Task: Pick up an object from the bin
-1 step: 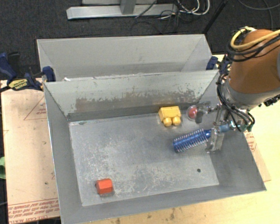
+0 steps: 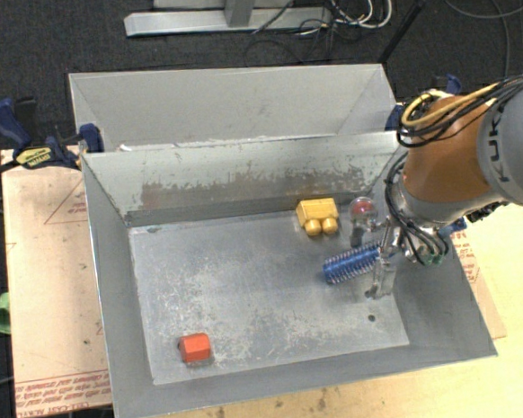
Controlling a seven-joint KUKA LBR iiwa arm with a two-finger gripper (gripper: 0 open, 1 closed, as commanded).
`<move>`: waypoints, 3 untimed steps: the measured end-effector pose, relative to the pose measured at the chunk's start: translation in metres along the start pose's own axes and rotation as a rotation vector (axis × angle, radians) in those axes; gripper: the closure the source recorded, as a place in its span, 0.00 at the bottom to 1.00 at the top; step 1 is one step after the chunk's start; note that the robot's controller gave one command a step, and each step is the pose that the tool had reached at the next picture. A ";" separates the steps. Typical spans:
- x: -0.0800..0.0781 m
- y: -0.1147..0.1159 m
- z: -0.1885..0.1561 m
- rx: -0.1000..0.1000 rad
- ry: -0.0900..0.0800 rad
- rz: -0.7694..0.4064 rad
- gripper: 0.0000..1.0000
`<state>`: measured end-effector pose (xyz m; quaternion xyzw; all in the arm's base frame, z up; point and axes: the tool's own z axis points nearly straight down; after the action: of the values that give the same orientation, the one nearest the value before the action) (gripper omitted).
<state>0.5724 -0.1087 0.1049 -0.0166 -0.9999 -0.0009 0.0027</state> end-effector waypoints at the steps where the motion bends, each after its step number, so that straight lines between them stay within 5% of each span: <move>1: 0.003 -0.037 -0.043 0.005 -0.011 -0.328 0.00; 2: 0.023 -0.005 -0.159 0.006 -0.016 -0.509 0.00; 3: -0.046 -0.036 -0.031 0.001 -0.005 -0.496 0.00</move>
Offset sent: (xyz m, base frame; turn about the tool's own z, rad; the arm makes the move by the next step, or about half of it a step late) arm -0.0053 -0.0362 0.0420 -0.3324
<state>0.6173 -0.1464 0.1360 0.2291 -0.9734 -0.0013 -0.0002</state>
